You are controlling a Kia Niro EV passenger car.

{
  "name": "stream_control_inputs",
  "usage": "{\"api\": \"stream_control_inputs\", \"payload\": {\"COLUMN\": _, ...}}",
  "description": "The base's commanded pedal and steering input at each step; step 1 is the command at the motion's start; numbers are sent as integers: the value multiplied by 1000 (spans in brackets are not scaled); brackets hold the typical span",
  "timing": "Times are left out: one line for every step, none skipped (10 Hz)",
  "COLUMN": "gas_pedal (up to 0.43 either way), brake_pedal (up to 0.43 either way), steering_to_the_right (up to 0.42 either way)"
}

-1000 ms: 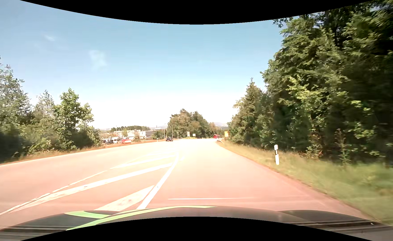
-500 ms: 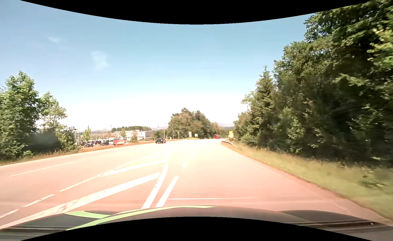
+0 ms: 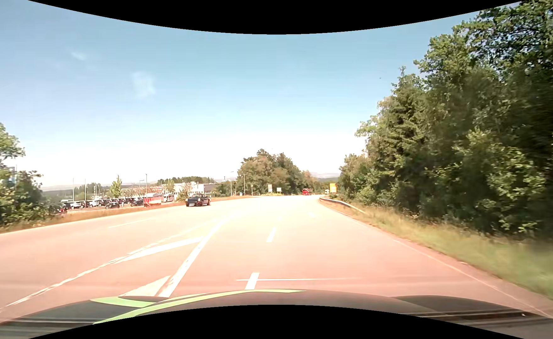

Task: Follow the waypoints while adhering to traffic rules and regulations

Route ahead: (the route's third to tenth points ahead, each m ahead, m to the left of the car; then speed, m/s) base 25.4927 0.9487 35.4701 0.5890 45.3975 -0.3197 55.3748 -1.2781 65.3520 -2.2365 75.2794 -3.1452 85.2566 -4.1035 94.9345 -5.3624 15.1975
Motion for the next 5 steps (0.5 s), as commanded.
{"api": "stream_control_inputs", "payload": {"gas_pedal": 0, "brake_pedal": 171, "steering_to_the_right": -6}}
{"api": "stream_control_inputs", "payload": {"gas_pedal": 0, "brake_pedal": 177, "steering_to_the_right": -3}}
{"api": "stream_control_inputs", "payload": {"gas_pedal": 0, "brake_pedal": 183, "steering_to_the_right": -1}}
{"api": "stream_control_inputs", "payload": {"gas_pedal": 0, "brake_pedal": 183, "steering_to_the_right": 1}}
{"api": "stream_control_inputs", "payload": {"gas_pedal": 0, "brake_pedal": 183, "steering_to_the_right": 1}}
